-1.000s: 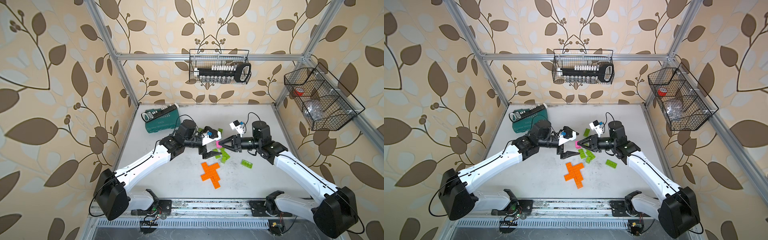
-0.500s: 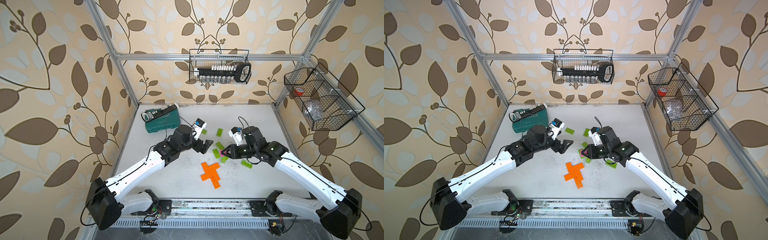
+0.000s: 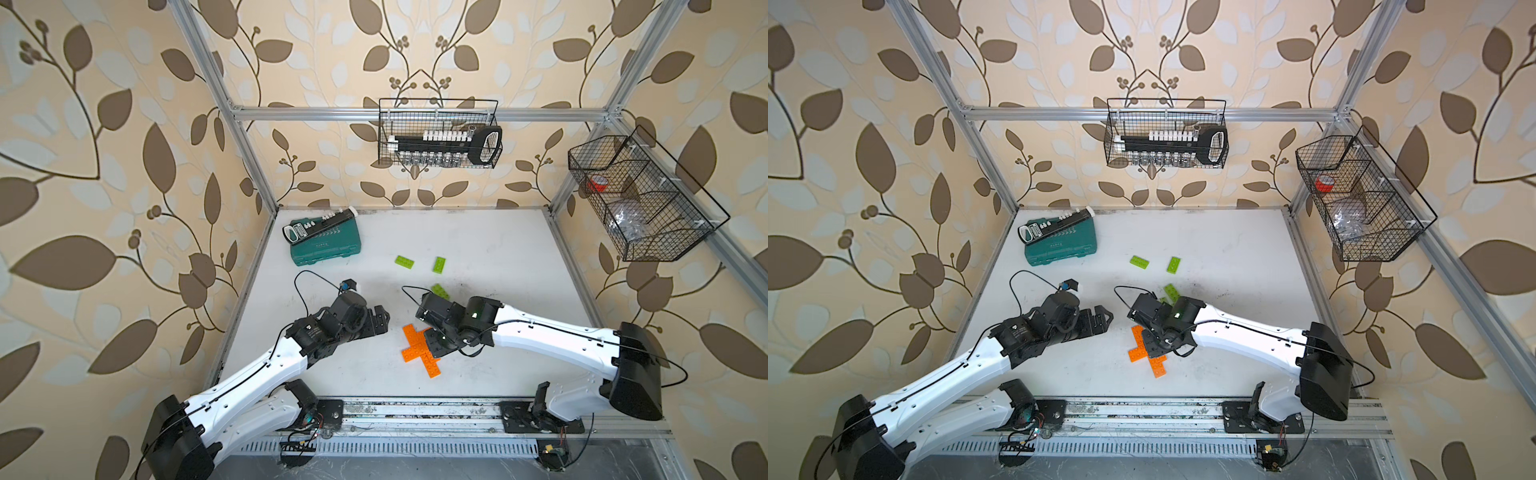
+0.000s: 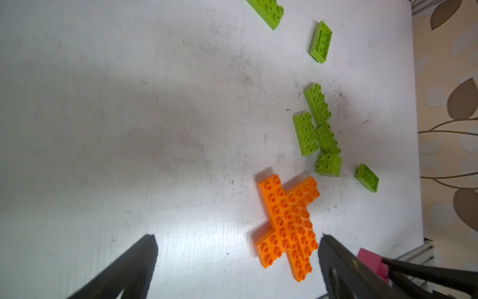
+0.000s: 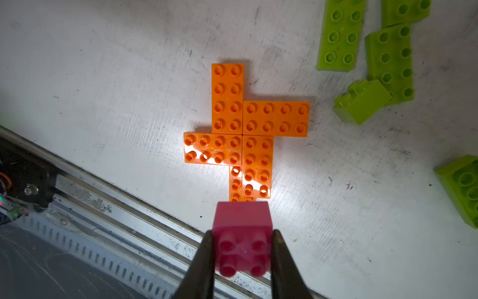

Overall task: Assemble a small pinwheel with lego
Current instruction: Assemble the lego brick with the lego brick.

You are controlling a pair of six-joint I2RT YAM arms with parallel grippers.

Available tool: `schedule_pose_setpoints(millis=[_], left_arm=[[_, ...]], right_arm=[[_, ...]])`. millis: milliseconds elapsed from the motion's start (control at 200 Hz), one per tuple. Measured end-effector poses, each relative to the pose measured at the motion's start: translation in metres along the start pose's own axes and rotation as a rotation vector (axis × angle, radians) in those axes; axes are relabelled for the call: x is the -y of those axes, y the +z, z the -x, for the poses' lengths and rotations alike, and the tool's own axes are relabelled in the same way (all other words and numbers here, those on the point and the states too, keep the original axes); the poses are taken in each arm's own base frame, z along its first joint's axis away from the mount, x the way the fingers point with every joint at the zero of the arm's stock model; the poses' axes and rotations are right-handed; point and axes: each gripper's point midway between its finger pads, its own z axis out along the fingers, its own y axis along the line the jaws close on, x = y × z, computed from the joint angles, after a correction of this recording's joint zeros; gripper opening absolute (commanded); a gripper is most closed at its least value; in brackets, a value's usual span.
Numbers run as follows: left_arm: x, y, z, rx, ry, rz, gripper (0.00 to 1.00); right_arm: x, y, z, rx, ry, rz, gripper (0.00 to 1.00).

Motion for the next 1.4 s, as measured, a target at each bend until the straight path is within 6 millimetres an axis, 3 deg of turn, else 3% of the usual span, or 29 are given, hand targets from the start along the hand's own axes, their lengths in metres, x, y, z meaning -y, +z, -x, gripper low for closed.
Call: schedule_pose_setpoints(millis=[125,235,355,510,970,1400], left_arm=[[-0.008,0.006,-0.022,-0.042,-0.036,-0.036,0.99],[0.002,-0.001,-0.038,-0.052,-0.014,-0.091,0.99],[0.012,-0.004,-0.053,-0.064,0.020,-0.134,0.99],[0.012,0.003,-0.067,-0.081,0.050,-0.100,0.99],[0.005,0.000,-0.053,0.003,0.036,-0.068,0.99],[-0.001,0.004,-0.057,-0.012,0.044,-0.036,0.99]], right_arm=[[-0.006,0.006,0.011,-0.013,0.001,-0.032,0.00],[-0.012,0.018,0.019,-0.031,-0.007,-0.054,0.00],[-0.008,0.034,0.022,-0.068,-0.002,-0.083,0.00],[-0.001,0.050,0.024,-0.104,0.002,-0.116,0.00],[-0.002,0.069,0.024,-0.140,0.007,-0.119,0.00],[-0.003,0.073,0.023,-0.154,0.035,-0.107,0.00]])
